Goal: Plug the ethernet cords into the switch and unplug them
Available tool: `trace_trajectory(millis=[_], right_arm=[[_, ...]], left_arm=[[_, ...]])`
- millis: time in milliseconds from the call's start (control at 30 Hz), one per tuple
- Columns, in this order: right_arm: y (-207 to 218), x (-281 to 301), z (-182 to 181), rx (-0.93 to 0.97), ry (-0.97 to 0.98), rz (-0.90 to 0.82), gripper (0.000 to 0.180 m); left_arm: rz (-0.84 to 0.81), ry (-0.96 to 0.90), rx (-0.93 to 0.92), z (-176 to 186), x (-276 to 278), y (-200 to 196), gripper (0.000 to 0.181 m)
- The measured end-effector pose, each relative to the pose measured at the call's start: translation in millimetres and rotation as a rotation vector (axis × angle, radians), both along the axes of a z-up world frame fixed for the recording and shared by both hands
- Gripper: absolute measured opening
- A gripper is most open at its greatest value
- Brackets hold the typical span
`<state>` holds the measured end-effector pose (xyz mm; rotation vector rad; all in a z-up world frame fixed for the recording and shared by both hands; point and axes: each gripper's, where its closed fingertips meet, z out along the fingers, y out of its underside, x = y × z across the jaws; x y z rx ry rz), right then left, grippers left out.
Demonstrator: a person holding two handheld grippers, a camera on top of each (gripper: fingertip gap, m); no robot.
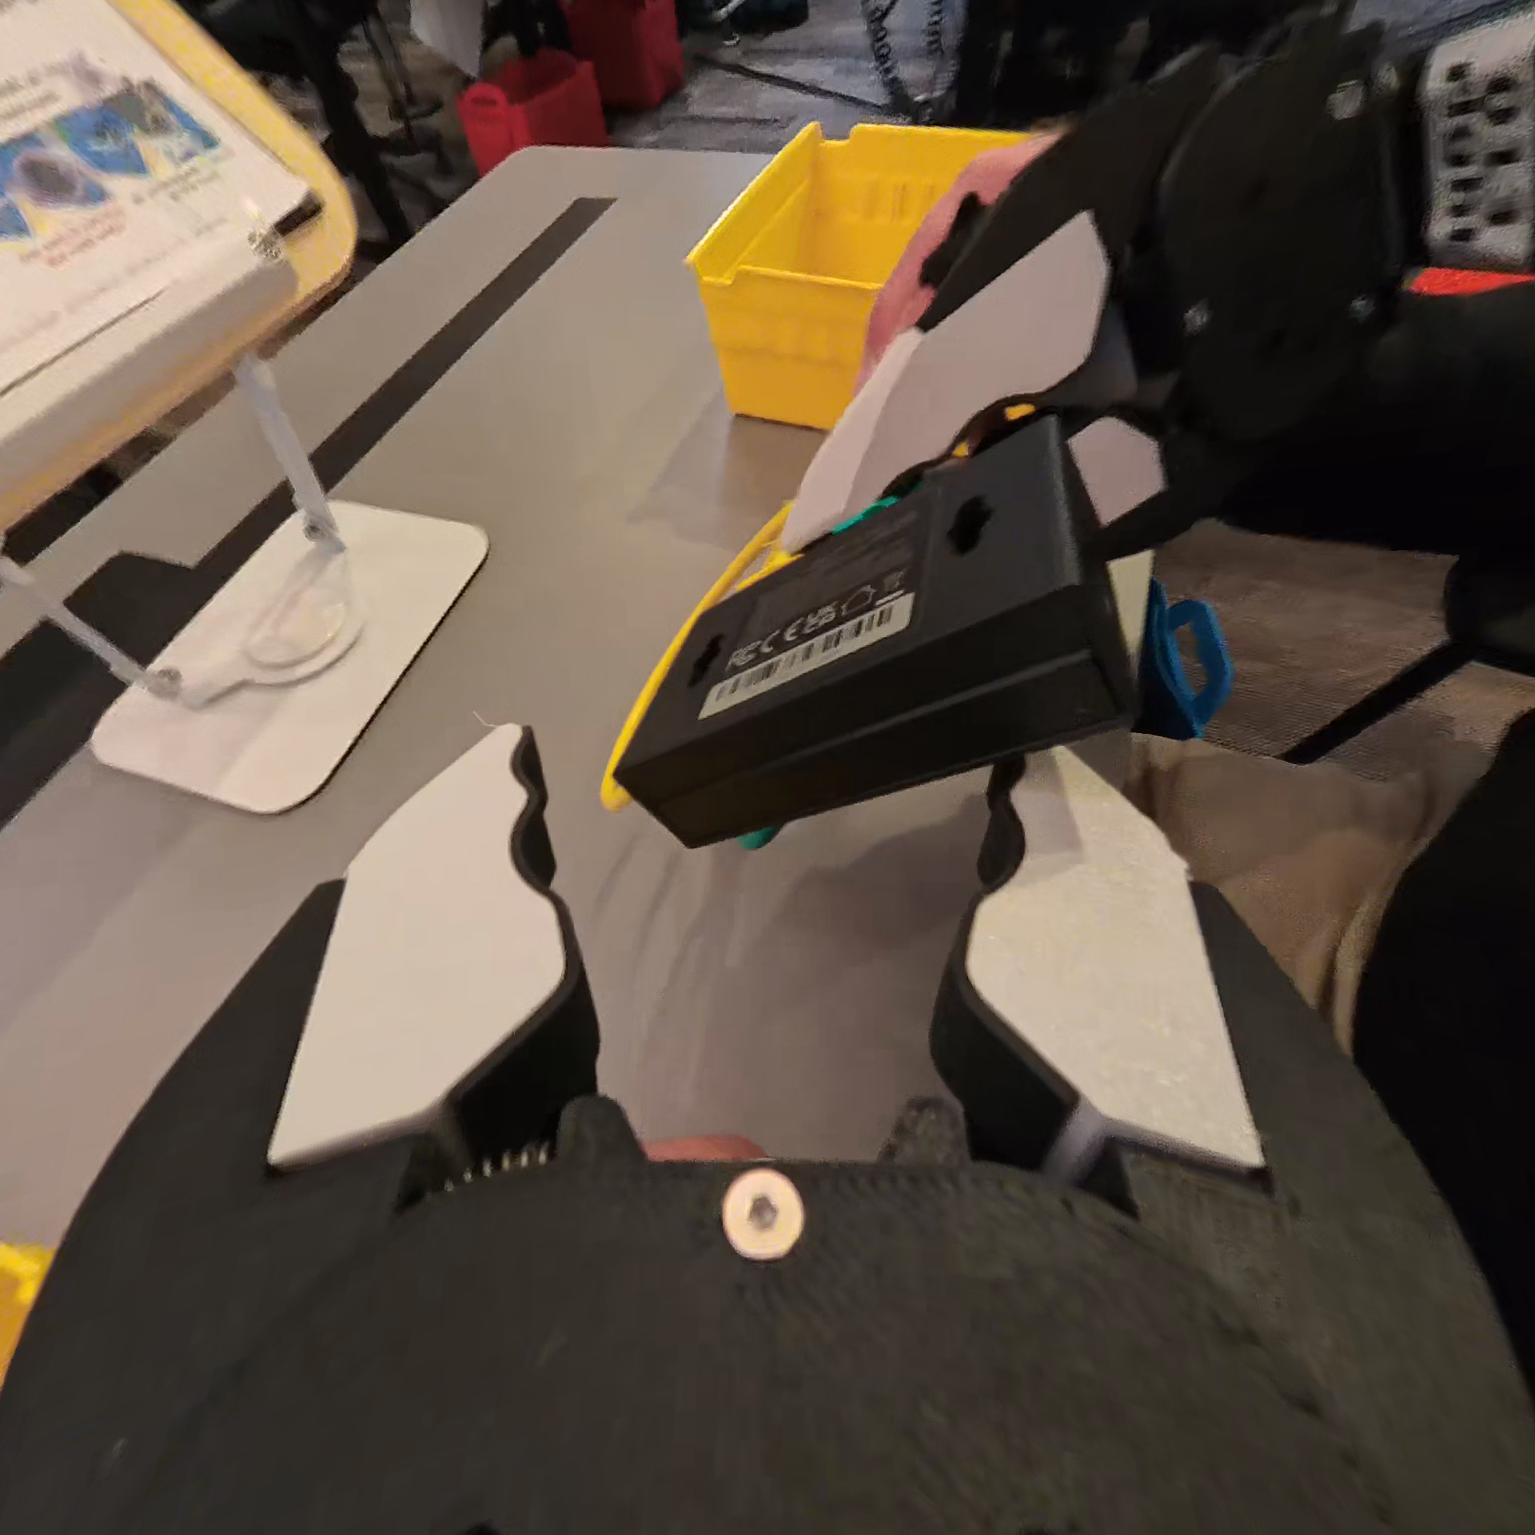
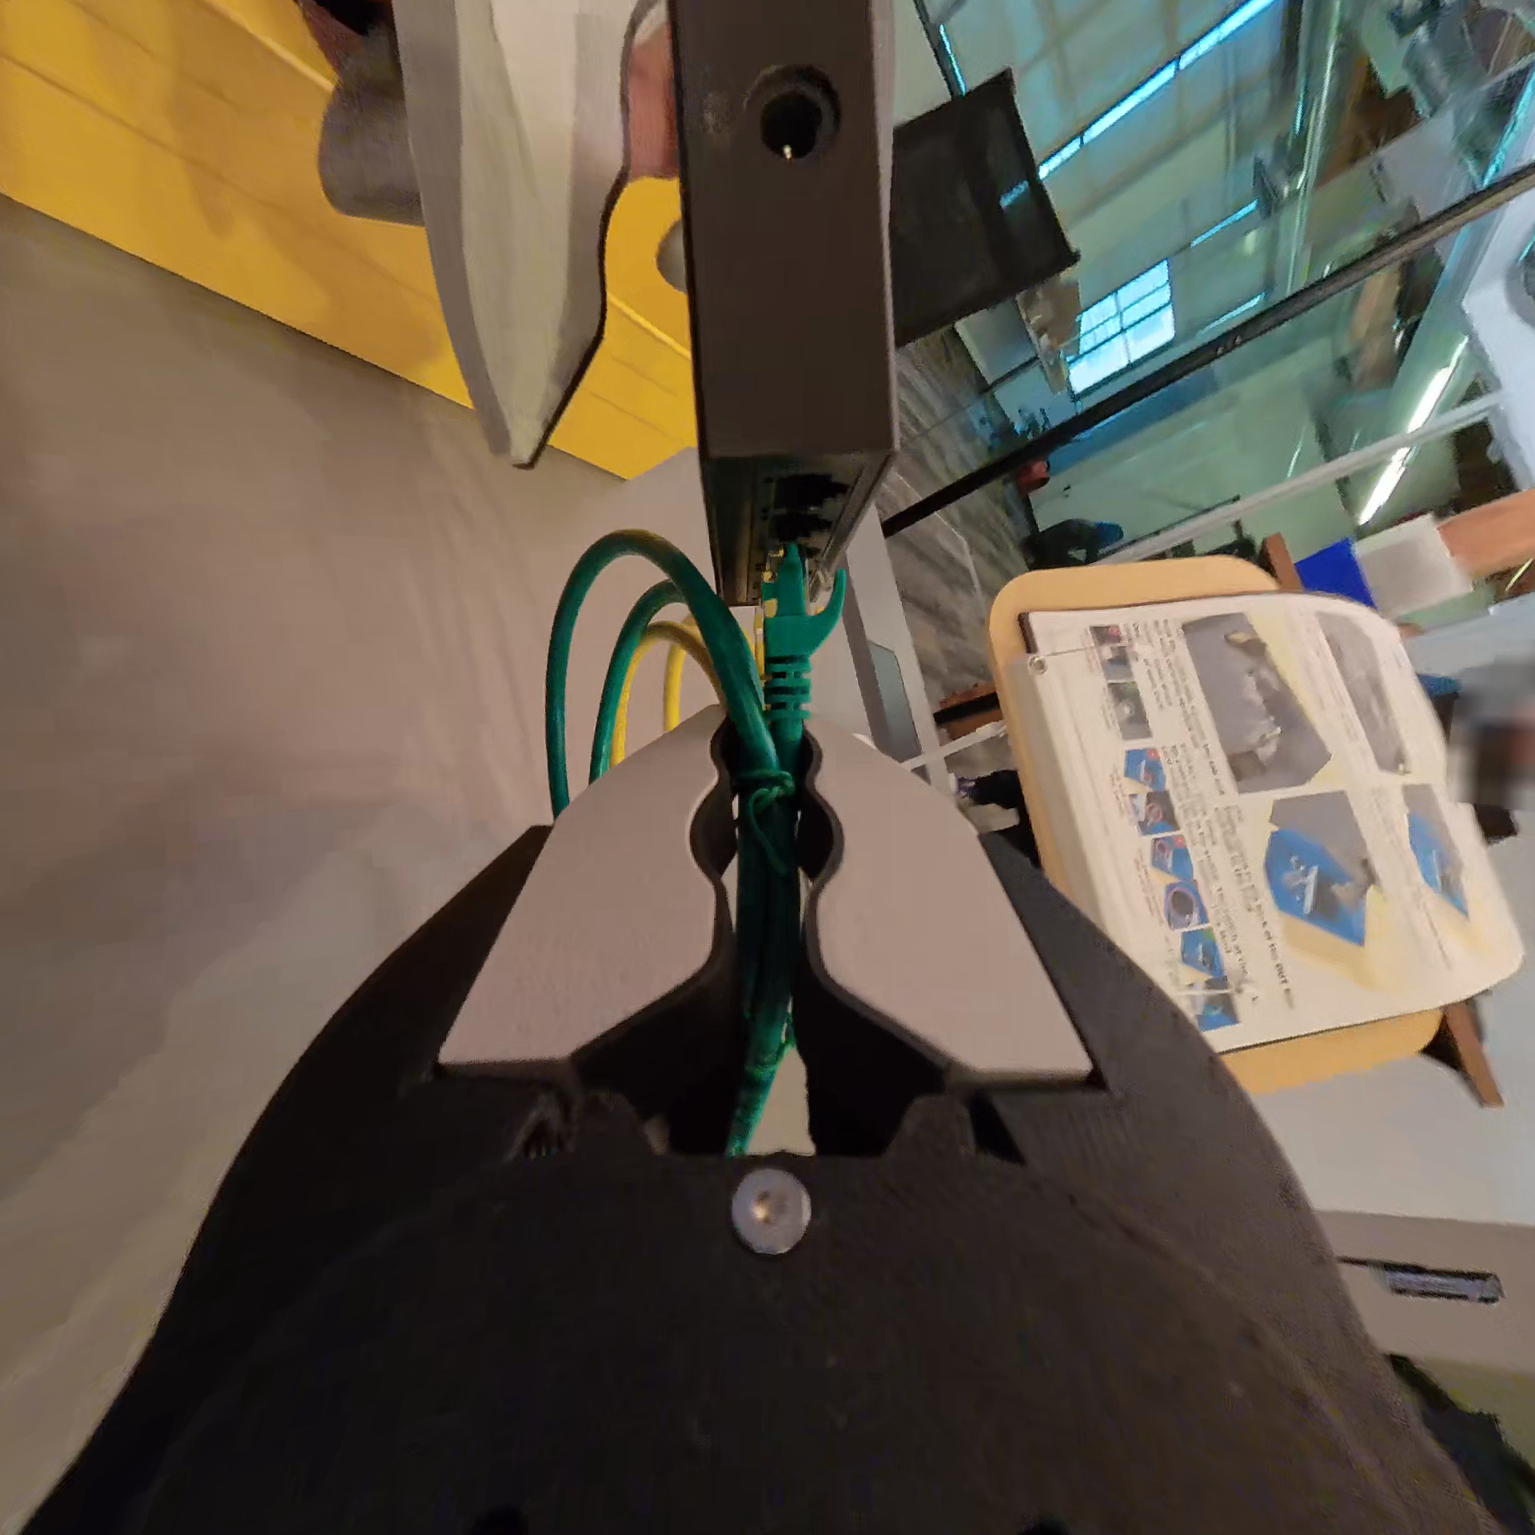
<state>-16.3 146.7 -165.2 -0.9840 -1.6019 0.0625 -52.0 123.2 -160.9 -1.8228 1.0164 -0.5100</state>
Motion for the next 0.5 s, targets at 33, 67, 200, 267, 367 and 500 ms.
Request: trace_trajectory(millis=[33, 67, 200, 267, 367, 500], right_arm=[[-2, 1, 3, 0.027, -0.002, 0.013, 0.008], [-3, 1, 4, 0.042, -0.009, 0.023, 0.009], [-2, 3, -1, -0.012, -0.041, 0.04, 0.009], [-4, 5, -1, -0.013, -0.047, 0.05, 0.009], [-9, 5, 1, -0.015, -0.053, 0.075, 0.009], [-10, 6, 3, -0.012, -0.065, 0.077, 0.008]], left_arm=[[-0.034, -0.008, 0.018, 3, 5, -5, 0.094], [-0.046, 0.003, 0.064, 7, 7, -7, 0.088], [-0.054, 0.166, 0.295, 13, 10, -8, 0.057], [-0.041, 0.262, 0.36, 8, 9, -6, 0.046], [-0.023, 0.345, 0.464, 8, 10, -4, 0.039], [-0.02, 0.392, 0.548, 11, 11, -4, 0.033]])
